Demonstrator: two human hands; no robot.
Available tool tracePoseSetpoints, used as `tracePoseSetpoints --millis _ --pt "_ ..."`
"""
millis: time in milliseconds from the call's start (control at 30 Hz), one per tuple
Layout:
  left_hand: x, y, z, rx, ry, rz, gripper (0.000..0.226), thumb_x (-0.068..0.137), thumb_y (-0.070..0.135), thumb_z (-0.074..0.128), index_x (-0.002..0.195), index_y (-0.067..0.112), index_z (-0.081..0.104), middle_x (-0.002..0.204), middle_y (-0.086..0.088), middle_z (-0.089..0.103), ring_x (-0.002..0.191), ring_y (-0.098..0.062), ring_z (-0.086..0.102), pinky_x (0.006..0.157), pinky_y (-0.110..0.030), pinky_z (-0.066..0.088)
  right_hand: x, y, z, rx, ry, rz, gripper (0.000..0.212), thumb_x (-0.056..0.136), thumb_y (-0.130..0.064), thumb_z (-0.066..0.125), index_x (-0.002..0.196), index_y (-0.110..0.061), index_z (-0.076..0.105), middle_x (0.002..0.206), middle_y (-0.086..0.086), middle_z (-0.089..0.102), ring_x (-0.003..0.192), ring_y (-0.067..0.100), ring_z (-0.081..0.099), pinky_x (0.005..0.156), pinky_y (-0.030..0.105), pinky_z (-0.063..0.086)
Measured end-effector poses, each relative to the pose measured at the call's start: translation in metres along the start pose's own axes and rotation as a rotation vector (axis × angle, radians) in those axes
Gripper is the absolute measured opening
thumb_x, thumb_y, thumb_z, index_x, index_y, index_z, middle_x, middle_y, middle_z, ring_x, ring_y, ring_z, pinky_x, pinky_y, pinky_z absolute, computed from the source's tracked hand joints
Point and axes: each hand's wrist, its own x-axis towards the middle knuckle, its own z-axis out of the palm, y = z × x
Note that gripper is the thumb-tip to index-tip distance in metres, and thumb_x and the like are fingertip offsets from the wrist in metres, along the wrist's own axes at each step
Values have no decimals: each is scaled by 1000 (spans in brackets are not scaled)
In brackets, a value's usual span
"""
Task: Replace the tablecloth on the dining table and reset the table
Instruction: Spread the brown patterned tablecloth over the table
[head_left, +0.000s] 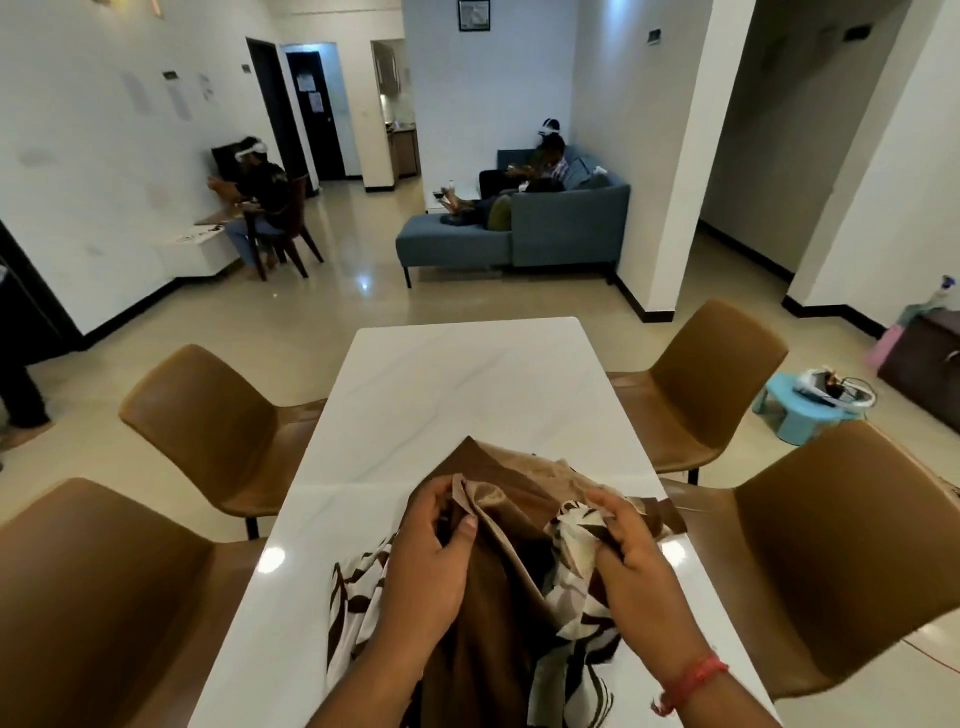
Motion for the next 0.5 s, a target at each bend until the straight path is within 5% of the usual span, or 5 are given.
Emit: tracePoseSetpoints --millis 100,167,267,333,500 --pt "0 17 6 2 57 42 46 100 24 57 134 50 42 135 18 52 132 -14 48 110 -37 38 3 -14 -9 84 -37 -63 50 103 -3 39 126 -46 48 114 -29 51 99 -4 58 68 10 55" --pt "3 30 6 -4 86 63 51 101 23 55 140 49 37 143 14 51 135 -16 47 111 -36 38 9 -23 -18 111 -54 -89 54 103 -2 40 129 -48 50 112 -29 56 104 0 58 79 25 58" --pt "16 50 4 14 44 100 56 100 20 56 144 47 36 145 14 50 133 -13 47 110 -36 39 24 -48 -34 93 -87 -154 57 100 3 41 130 -45 51 106 -19 63 78 5 69 63 25 60" --pt "28 66 6 46 2 147 52 97 18 61 139 44 43 136 12 59 123 -12 56 104 -31 47 43 -70 -41 38 -106 -222 54 97 2 48 128 -43 52 105 -10 67 59 -1 62 52 15 49" --pt "44 126 7 192 187 412 36 87 24 72 113 30 48 99 11 54 88 -10 58 74 -16 46 80 -148 -61 -290 -265 -496 37 94 -10 61 119 -36 51 104 -11 70 90 8 67 65 15 54"
